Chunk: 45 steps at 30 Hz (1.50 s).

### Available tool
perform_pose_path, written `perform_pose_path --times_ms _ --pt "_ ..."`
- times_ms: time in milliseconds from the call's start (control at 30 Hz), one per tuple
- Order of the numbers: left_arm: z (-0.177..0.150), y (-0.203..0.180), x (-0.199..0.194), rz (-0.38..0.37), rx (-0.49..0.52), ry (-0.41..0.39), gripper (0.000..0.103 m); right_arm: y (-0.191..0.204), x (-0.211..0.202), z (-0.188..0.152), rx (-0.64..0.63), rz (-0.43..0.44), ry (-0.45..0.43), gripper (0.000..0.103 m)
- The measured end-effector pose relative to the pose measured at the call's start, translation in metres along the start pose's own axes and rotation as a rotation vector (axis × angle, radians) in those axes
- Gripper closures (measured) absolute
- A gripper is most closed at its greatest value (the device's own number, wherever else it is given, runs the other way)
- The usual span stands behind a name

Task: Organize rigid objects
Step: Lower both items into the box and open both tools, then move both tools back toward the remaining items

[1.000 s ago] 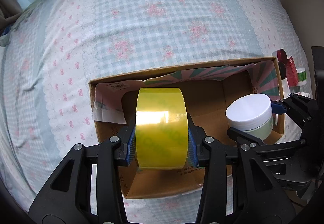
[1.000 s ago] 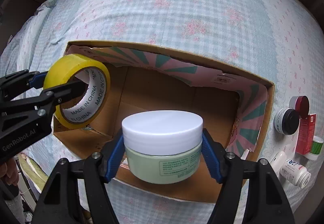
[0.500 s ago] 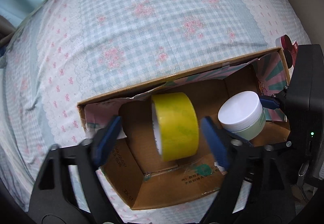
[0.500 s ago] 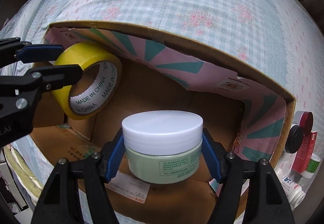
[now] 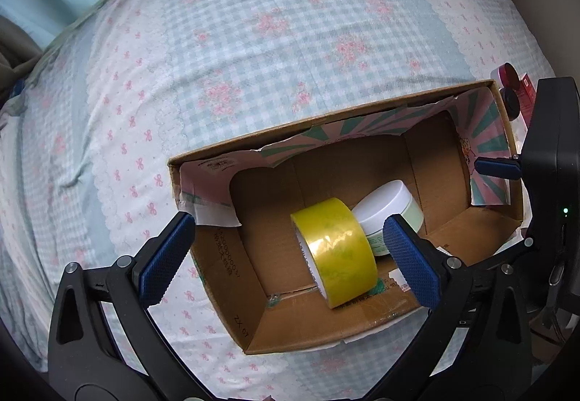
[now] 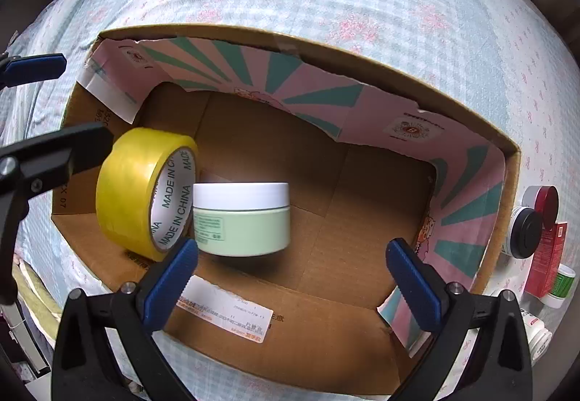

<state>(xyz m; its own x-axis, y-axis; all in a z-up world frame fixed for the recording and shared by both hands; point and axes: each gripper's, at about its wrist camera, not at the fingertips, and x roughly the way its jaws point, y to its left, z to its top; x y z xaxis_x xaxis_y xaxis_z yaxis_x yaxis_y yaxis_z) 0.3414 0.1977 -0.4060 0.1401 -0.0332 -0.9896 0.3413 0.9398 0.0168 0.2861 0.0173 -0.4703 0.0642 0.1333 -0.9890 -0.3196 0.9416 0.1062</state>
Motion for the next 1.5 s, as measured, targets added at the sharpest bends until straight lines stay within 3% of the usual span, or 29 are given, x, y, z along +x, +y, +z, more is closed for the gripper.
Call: perform_pose_path --times_ms 333,600,900,1200,1367,1500 --pt "-0.015 0.004 -0.043 0.014 -0.053 -0.054 0.000 0.002 -0.047 -0.017 0.005 -0.008 -0.031 0.000" --pt "-0.047 0.000 -0.114 0.050 -0.080 -0.136 0.000 0.021 -0.094 -0.038 -0.017 -0.021 -0.078 0.000" --pt "-0.094 -0.016 -0.196 0.021 -0.156 -0.254 0.000 -0.004 -0.171 -0.096 0.054 -0.026 -0.178 0.000" --pt "-0.104 -0.098 -0.241 0.009 -0.089 -0.337 0.000 -0.067 -0.231 -0.178 0.191 -0.060 -0.284 0.000" --pt "-0.095 -0.164 -0.238 -0.022 -0.038 -0.335 0.000 -0.126 -0.252 -0.215 0.264 -0.093 -0.317 0.000" --pt "-0.086 -0.224 -0.223 -0.002 -0.018 -0.325 0.000 -0.182 -0.259 -0.234 0.295 -0.094 -0.343 0.000"
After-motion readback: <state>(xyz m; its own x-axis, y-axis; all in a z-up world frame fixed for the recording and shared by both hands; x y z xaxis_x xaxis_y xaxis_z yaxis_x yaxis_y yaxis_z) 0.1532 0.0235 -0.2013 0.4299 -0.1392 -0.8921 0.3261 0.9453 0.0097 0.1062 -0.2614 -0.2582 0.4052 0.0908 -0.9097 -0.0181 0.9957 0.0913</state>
